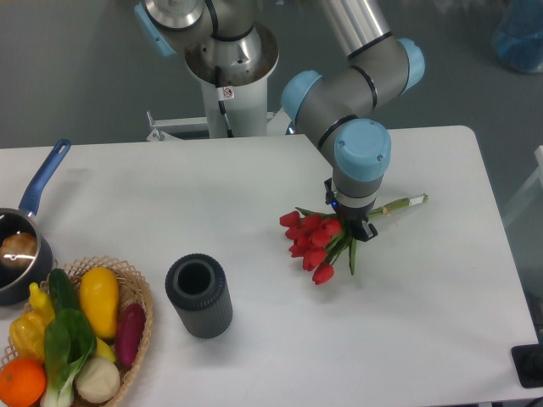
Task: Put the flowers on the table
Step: 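Lay the tulip bouquet flat on the table beside the black vase, then open the gripper to release the tulip stems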
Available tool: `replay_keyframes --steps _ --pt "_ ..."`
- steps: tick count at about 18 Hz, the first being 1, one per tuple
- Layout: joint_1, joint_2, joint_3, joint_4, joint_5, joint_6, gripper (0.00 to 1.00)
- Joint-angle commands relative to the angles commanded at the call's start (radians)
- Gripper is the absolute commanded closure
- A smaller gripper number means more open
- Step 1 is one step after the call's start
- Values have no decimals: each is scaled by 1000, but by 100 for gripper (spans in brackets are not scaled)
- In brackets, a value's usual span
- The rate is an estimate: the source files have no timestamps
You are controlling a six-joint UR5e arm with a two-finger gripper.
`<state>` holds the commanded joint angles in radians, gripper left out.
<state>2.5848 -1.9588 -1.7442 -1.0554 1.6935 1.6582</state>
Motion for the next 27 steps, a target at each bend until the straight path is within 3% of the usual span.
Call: replay_keyframes --steps 4,18,27 --pt "-32 -20 -5 0 92 -2 63" --pt "-34 -26 -21 0 92 -3 62" --pt "-34 -26 -15 0 92 -3 46"
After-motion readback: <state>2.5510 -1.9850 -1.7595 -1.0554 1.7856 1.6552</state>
